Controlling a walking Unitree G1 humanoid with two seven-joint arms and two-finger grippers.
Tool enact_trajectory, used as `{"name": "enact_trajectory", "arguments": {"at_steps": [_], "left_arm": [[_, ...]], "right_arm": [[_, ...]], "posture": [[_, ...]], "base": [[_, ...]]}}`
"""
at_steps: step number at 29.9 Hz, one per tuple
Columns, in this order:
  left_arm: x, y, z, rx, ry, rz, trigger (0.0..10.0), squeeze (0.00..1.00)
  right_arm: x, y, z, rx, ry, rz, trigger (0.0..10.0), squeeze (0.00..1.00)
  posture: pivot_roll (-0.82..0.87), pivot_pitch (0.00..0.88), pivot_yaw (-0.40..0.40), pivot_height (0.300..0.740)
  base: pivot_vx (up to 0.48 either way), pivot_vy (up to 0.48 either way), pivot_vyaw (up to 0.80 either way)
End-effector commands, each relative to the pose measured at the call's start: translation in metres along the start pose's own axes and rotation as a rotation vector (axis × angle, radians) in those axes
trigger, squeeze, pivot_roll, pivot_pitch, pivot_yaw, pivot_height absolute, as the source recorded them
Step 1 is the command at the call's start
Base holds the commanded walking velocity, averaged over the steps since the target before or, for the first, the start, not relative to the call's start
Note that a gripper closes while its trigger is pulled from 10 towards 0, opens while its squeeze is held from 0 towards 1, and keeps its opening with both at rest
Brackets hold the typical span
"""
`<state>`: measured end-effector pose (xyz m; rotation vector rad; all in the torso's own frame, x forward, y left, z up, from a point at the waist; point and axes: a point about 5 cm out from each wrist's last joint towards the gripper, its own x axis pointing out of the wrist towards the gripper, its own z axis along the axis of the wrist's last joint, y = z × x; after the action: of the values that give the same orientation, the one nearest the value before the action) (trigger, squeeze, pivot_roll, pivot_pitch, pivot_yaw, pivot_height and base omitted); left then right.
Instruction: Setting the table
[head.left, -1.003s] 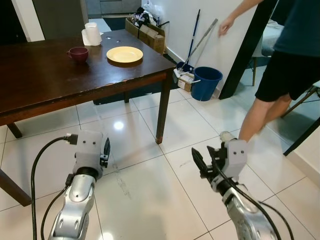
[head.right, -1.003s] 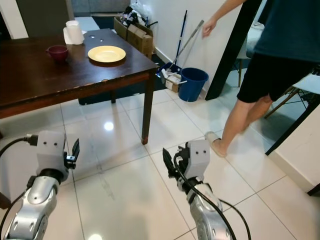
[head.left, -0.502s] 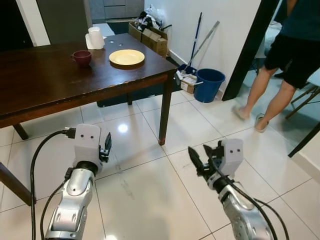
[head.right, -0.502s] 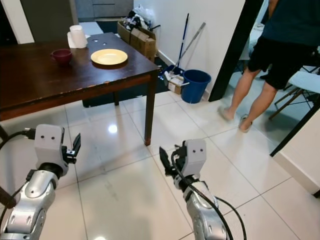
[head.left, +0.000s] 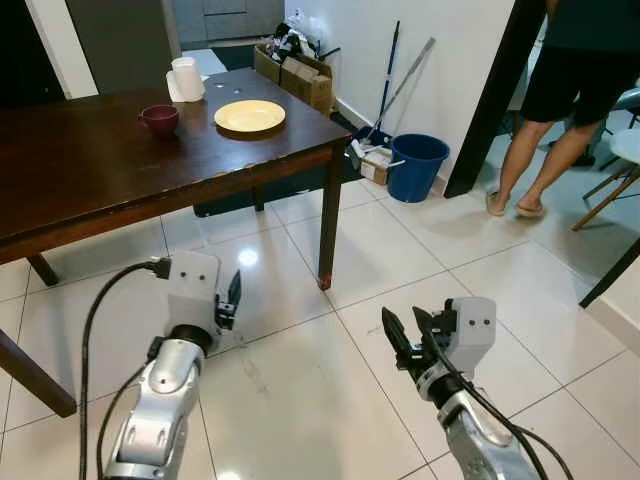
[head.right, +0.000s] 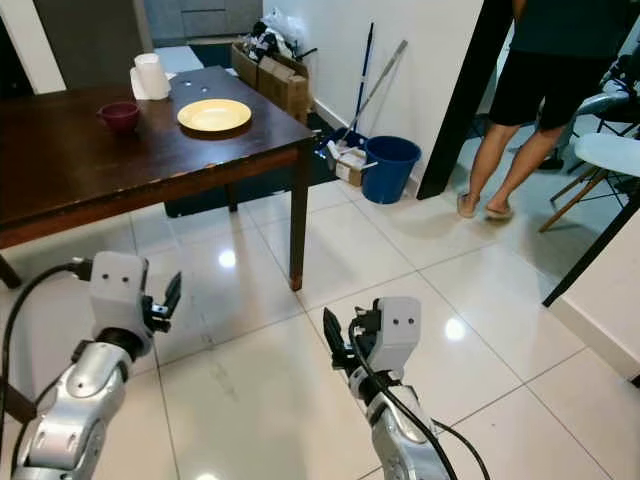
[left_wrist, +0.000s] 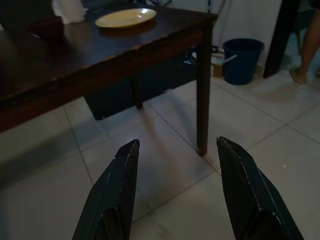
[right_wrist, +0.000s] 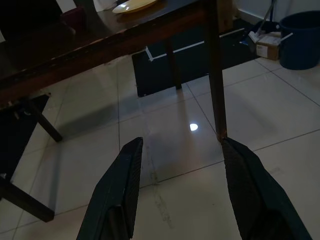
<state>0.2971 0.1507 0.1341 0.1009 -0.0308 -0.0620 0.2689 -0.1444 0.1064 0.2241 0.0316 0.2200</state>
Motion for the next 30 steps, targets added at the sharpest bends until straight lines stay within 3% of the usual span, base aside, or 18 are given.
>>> {"name": "enact_trajectory", "arguments": {"at_steps": [1,19,30], "left_arm": [[-0.003,-0.002,-0.006,0.008,0.028,-0.009,10.0,0.0],[0.004,-0.013,-0.007,-0.003,0.012,-0.039,10.0,0.0],[0.002,-0.017,-0.005,0.007,-0.01,-0.062,10.0,0.0]], "right_arm": [[0.001,0.0,0.001,0.004,0.006,-0.007,10.0,0.0],[-0.007,-0.008,0.004,-0.017,0.014,-0.023,10.0,0.0],[-0.005,-0.006,0.004,-0.016,0.016,-0.019,10.0,0.0]], "posture": [[-0.1,0.0,0.062,0.74],[-0.13,0.0,0.051,0.74],[-0.12,0.0,0.053,0.74]], "base": [[0.0,0.0,0.0],[0.0,0.0,0.0],[0.449,0.0,0.0]]}}
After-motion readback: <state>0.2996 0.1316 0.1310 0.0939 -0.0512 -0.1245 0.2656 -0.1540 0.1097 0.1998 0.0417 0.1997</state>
